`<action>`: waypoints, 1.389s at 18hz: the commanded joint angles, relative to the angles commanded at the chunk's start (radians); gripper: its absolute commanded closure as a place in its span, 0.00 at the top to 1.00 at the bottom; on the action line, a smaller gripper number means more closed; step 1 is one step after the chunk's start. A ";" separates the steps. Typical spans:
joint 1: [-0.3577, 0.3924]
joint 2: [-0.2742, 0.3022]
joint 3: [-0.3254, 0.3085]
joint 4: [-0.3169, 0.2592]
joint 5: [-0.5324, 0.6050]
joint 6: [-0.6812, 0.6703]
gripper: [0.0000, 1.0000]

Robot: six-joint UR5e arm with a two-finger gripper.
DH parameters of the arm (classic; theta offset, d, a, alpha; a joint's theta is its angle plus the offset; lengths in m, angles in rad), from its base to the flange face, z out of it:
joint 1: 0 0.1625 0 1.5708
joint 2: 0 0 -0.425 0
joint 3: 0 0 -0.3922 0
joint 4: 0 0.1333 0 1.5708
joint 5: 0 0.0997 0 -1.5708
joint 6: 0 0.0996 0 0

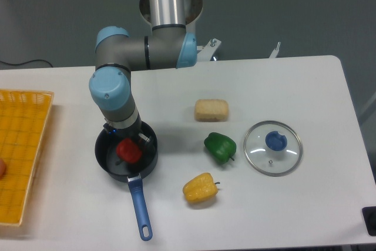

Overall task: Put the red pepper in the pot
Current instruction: 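Lower the red pepper into the saucepan and open the gripper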

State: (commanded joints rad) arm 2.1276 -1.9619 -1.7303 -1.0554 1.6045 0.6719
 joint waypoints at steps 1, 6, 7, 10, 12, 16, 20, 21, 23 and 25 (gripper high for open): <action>0.000 -0.002 0.000 0.000 0.000 0.000 0.37; -0.003 -0.005 0.002 0.002 0.012 0.000 0.44; -0.005 -0.005 0.002 0.002 0.012 0.000 0.45; -0.006 -0.008 0.002 0.002 0.023 -0.002 0.49; -0.008 -0.012 0.002 0.002 0.028 -0.002 0.49; -0.008 -0.014 0.002 0.002 0.029 -0.002 0.55; -0.008 -0.012 0.002 0.002 0.029 -0.002 0.61; -0.008 -0.012 0.002 0.002 0.029 -0.002 0.64; -0.008 -0.014 0.002 0.002 0.029 -0.002 0.68; -0.008 -0.012 0.002 0.002 0.029 -0.002 0.72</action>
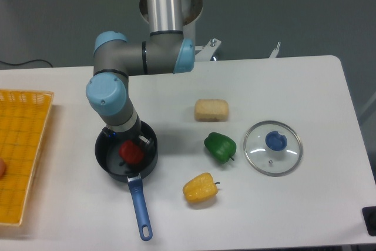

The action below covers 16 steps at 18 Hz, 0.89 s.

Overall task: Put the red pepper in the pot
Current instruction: 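Lower the red pepper into the saucepan and open the gripper, then raise the open gripper up out of the saucepan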

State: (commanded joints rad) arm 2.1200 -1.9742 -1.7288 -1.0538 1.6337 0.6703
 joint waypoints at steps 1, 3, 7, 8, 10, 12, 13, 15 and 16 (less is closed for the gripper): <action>0.000 0.000 0.000 0.000 0.000 0.000 0.76; 0.000 0.000 0.000 0.000 0.002 -0.002 0.76; 0.000 0.003 0.000 0.000 0.000 0.000 0.79; 0.000 0.003 0.000 0.000 0.000 0.000 0.79; 0.000 0.009 0.000 0.000 0.000 -0.002 0.79; 0.000 0.017 0.002 0.000 0.000 -0.002 0.79; 0.000 0.023 0.002 0.000 0.000 -0.002 0.79; 0.002 0.043 0.012 0.000 -0.002 -0.003 0.79; 0.002 0.049 0.020 -0.002 -0.003 -0.003 0.79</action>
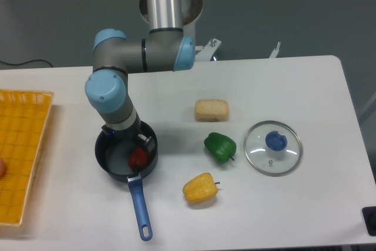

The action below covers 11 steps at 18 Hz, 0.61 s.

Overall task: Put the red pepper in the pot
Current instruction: 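Raise the open gripper up out of the saucepan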

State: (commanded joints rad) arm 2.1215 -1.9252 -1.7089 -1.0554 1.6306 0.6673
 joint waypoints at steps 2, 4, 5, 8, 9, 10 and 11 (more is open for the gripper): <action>0.002 0.006 0.011 -0.002 -0.003 0.000 0.79; 0.005 0.018 0.011 -0.002 -0.008 0.000 0.79; 0.009 0.022 0.011 -0.002 -0.008 0.002 0.79; 0.031 0.041 0.012 -0.003 -0.009 0.011 0.93; 0.037 0.041 0.012 -0.003 -0.009 0.012 1.00; 0.046 0.043 0.012 -0.008 -0.009 0.012 1.00; 0.057 0.048 0.011 -0.011 -0.009 0.014 1.00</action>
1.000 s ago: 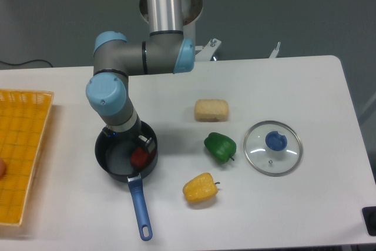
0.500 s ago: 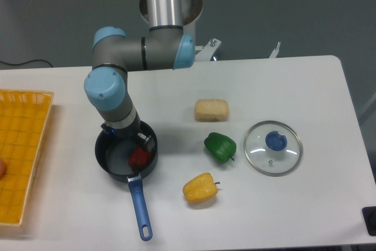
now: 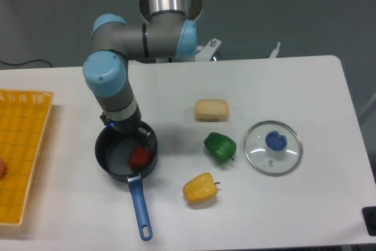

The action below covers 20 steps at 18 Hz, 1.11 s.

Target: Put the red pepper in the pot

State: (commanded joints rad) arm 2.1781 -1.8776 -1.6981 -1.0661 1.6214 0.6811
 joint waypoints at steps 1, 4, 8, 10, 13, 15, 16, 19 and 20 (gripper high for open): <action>0.014 0.005 0.000 -0.003 0.002 0.002 1.00; 0.069 0.021 -0.005 -0.017 0.003 0.079 1.00; 0.173 0.046 -0.002 -0.061 0.003 0.263 1.00; 0.233 0.051 0.005 -0.064 -0.006 0.308 1.00; 0.316 0.051 0.037 -0.089 -0.067 0.403 1.00; 0.356 0.048 0.070 -0.118 -0.086 0.411 1.00; 0.370 0.043 0.086 -0.144 -0.083 0.417 1.00; 0.403 0.035 0.112 -0.166 -0.078 0.522 1.00; 0.416 0.028 0.113 -0.173 -0.077 0.608 1.00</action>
State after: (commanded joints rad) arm 2.5938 -1.8499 -1.5846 -1.2394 1.5447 1.2892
